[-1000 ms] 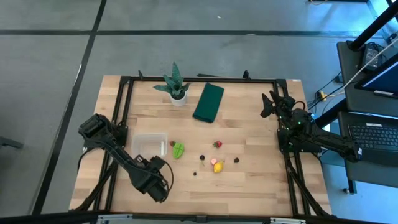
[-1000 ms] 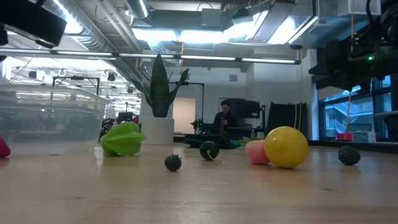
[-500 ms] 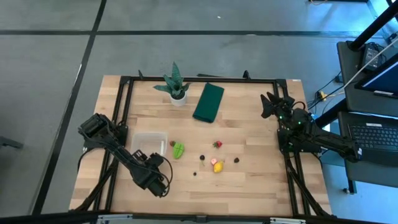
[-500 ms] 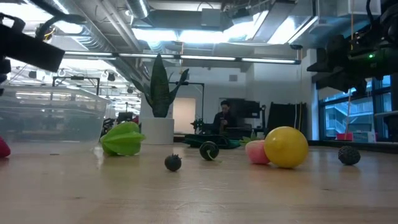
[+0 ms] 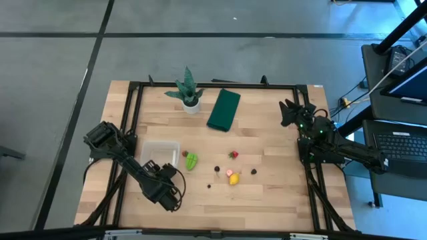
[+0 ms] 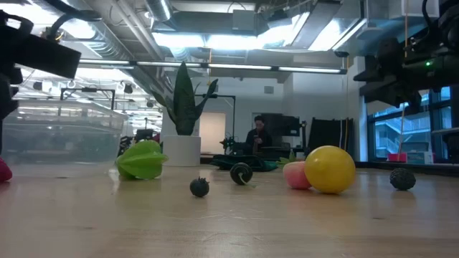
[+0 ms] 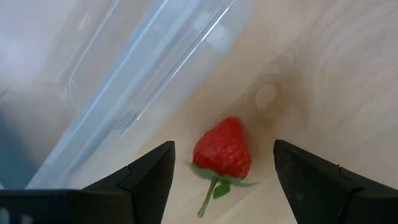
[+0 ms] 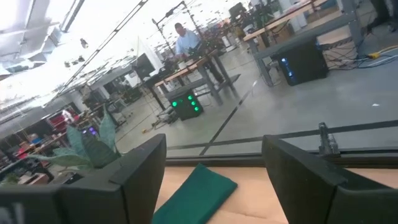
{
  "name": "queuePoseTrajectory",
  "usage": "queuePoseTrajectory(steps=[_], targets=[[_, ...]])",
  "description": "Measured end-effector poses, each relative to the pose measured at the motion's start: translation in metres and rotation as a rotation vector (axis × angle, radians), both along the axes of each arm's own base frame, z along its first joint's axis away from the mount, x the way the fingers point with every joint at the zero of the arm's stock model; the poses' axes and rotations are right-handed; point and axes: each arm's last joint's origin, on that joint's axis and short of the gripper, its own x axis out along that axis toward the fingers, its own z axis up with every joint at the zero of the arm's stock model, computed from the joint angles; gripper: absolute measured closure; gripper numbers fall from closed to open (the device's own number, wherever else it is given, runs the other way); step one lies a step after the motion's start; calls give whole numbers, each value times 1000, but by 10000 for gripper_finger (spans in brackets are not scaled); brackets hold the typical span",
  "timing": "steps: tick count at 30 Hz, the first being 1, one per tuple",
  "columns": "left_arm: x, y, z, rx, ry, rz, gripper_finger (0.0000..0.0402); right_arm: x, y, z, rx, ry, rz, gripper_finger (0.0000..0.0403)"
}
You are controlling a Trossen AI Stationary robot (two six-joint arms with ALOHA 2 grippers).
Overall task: Pick and placing Produce into tupperware
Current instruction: Put the bottom strawberry into the transparent bin
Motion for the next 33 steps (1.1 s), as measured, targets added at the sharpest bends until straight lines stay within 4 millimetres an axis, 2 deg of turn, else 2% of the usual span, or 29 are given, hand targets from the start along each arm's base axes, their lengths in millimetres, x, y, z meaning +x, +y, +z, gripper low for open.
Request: queuePoseTrajectory(steps=[9,14,33], targets=[[4,5,-7,-45,-15,30,149,1,1,0,0,-4,45,136],[2,7,-14,-78,-28,41,167,1,1,0,12,-19,54,136],[2,6,-12,-114,-27,40,254,1,1,0,12,-20,54,136]])
